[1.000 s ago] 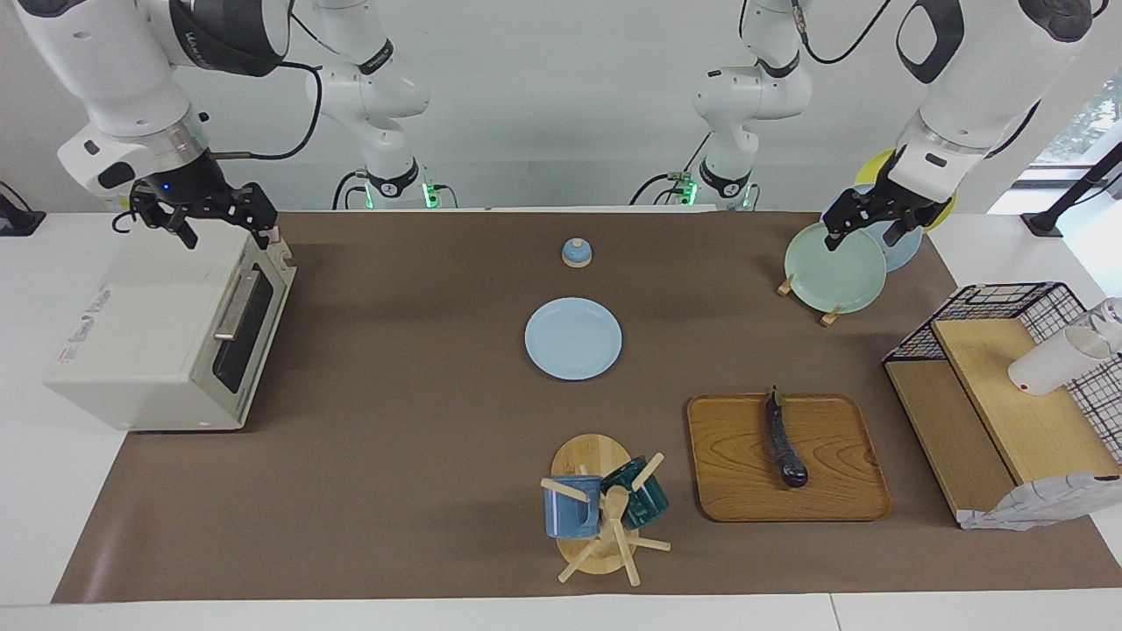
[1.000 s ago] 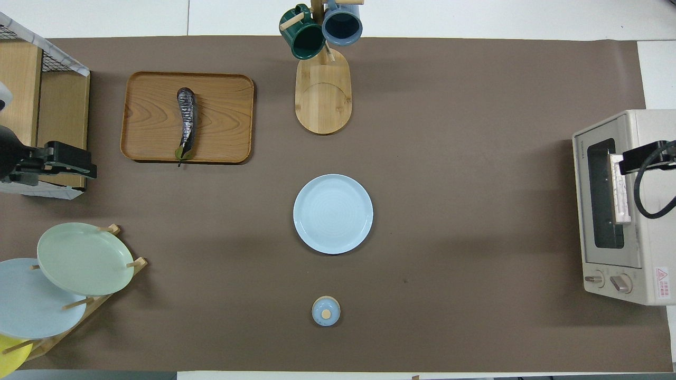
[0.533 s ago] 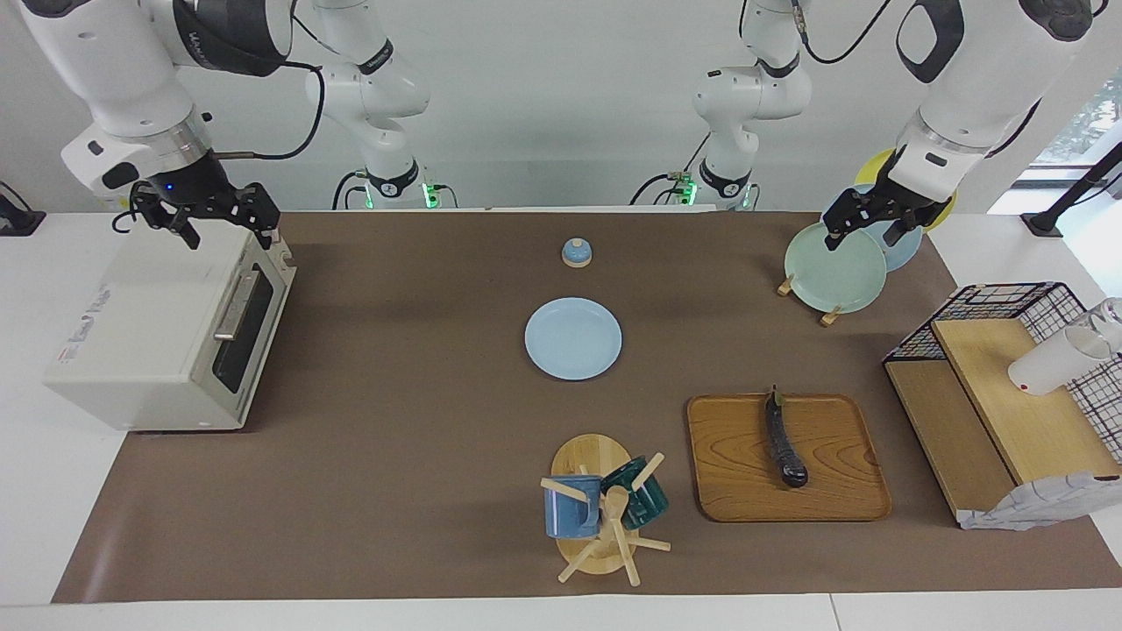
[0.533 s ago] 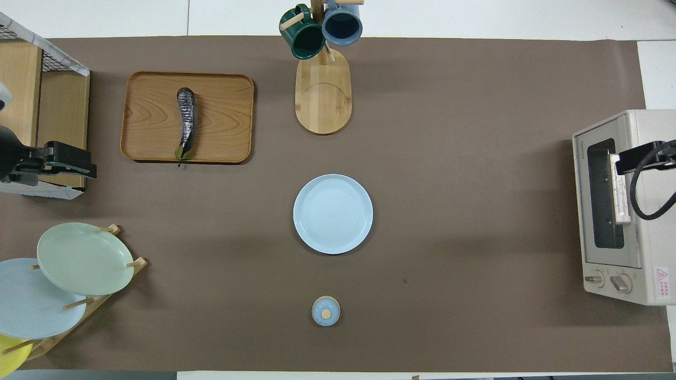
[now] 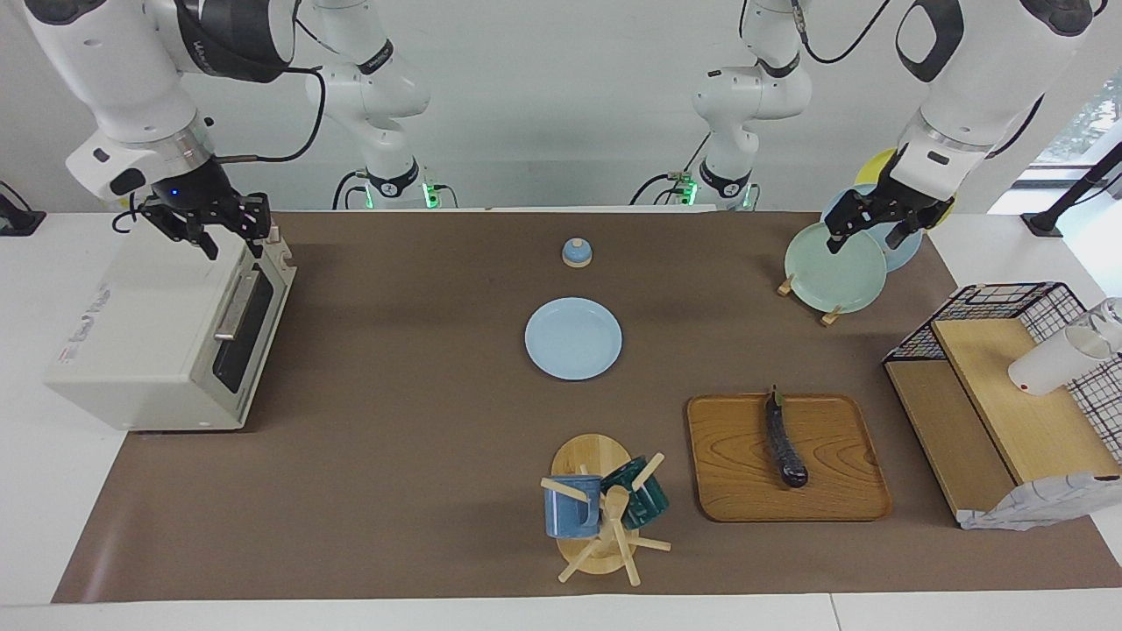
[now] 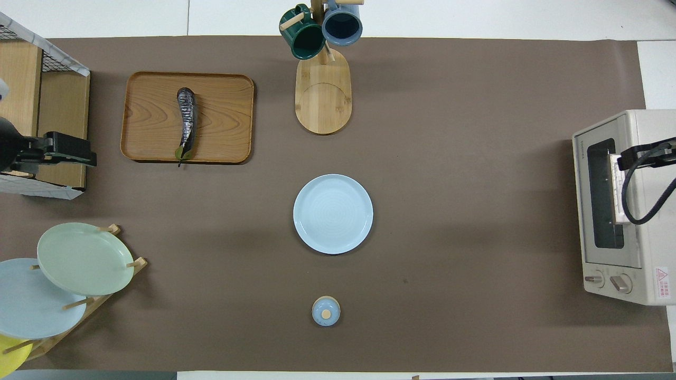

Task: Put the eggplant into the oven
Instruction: 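Grasp the eggplant with the left gripper while the right gripper opens the oven door, then carry the eggplant with the left gripper and lower it onto the blue plate, then grasp the blue plate with the right gripper while the left gripper withdraws, then carry the plate into the open oven with the right gripper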

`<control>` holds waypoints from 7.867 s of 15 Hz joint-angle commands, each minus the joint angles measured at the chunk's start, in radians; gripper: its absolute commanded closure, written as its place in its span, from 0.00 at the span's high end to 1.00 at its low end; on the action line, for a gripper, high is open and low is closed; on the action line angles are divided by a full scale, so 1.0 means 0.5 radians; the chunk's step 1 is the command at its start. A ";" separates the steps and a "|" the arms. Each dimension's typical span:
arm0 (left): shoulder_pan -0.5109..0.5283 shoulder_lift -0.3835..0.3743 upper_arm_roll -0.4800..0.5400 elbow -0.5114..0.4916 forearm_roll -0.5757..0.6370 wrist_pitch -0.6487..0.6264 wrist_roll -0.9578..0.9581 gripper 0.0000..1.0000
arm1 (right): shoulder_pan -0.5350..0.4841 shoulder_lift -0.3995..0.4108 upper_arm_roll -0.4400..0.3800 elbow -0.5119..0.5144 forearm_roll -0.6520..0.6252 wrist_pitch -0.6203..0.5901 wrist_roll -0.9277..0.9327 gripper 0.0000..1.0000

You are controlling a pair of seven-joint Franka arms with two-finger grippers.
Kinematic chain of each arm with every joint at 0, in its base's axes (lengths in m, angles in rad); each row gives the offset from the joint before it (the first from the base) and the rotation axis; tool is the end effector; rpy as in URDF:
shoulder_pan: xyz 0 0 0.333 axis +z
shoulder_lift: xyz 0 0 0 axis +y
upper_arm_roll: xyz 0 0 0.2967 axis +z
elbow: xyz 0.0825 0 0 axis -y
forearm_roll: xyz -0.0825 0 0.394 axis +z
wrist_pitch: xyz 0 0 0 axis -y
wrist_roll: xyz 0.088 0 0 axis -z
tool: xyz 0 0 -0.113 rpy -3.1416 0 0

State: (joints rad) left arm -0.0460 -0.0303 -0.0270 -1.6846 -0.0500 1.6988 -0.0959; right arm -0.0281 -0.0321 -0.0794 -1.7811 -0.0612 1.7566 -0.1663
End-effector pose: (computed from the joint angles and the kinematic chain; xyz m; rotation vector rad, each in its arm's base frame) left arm 0.5640 -0.0465 0.5726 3.0882 0.0435 0.0621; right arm 0.5603 -0.0668 0.5313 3.0816 0.1078 -0.0007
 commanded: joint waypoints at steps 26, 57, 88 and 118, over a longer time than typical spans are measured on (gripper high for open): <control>-0.169 1.211 -0.004 0.185 0.014 1.076 0.265 0.37 | -0.048 0.144 0.018 -0.699 0.037 0.794 0.161 0.00; -1.356 0.702 -0.007 -0.463 -0.118 1.244 -1.036 0.00 | 0.311 0.270 0.042 -0.448 0.224 0.561 0.320 0.33; -0.061 0.536 0.014 0.089 -0.081 0.248 0.216 1.00 | 1.707 1.254 0.097 0.562 -0.092 0.806 1.891 0.59; -0.018 0.045 0.005 0.071 0.091 -0.225 0.222 1.00 | 0.996 0.228 0.076 -0.474 -0.463 0.408 1.313 0.00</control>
State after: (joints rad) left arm -0.0503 -0.0094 -0.0281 -1.6442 -0.0251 1.6053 0.0032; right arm 0.5516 0.2412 -0.0574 -1.8430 -0.2723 1.9181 0.5945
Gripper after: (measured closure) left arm 0.000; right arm 0.974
